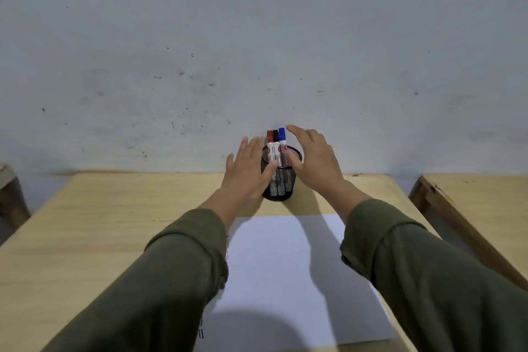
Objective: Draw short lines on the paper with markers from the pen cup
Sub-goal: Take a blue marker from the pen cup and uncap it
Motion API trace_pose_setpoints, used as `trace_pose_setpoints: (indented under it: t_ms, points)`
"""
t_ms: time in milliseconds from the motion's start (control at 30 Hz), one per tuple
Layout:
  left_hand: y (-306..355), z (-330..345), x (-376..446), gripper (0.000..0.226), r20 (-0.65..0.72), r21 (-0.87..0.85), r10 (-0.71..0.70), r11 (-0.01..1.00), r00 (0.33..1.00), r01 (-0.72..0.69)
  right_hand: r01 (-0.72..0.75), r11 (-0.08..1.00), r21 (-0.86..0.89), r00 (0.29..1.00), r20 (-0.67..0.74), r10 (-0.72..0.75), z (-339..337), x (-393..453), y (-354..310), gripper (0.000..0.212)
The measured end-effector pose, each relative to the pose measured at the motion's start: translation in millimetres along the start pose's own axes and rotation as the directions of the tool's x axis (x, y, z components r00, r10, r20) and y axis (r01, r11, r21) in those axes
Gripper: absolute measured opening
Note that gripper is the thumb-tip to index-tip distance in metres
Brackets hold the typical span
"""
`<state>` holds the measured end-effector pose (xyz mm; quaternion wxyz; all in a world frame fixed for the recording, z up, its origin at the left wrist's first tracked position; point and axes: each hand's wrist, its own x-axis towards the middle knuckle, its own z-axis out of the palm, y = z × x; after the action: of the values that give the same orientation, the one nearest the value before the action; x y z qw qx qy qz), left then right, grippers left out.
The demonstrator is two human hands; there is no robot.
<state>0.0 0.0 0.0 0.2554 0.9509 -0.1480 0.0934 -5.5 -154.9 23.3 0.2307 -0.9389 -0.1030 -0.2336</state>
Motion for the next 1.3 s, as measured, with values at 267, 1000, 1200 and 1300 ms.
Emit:
trace_pose_setpoints:
  t_ms: [267,1000,1200,1300]
  points:
    - [-9.7,12.2,12.5,0.065,0.059,-0.118,0.006,0.993,0.998,0.001,-0.066,0.997,0.042,0.996,0.056,0.064,8.7,21.0,11.4,0.049]
    - [-5.7,9.4,10.1,0.067,0.082,-0.141,-0.032,0.989,0.996,0.043,-0.132,0.976,0.174,0.99,0.081,0.119,7.1,28.4,6.9,0.035]
    - [5.0,-6.8,8.4,0.063,-0.037,-0.21,-0.05,0.977,0.998,0.041,-0.154,0.905,0.397,0.976,-0.083,0.203,-24.0,35.8,-7.2,0.042]
    - [19.1,-31.8,6.9,0.052,-0.18,-0.346,-0.094,0.938,0.979,0.026,-0.12,0.858,0.499,0.952,-0.189,0.243,-53.5,45.2,-21.4,0.044]
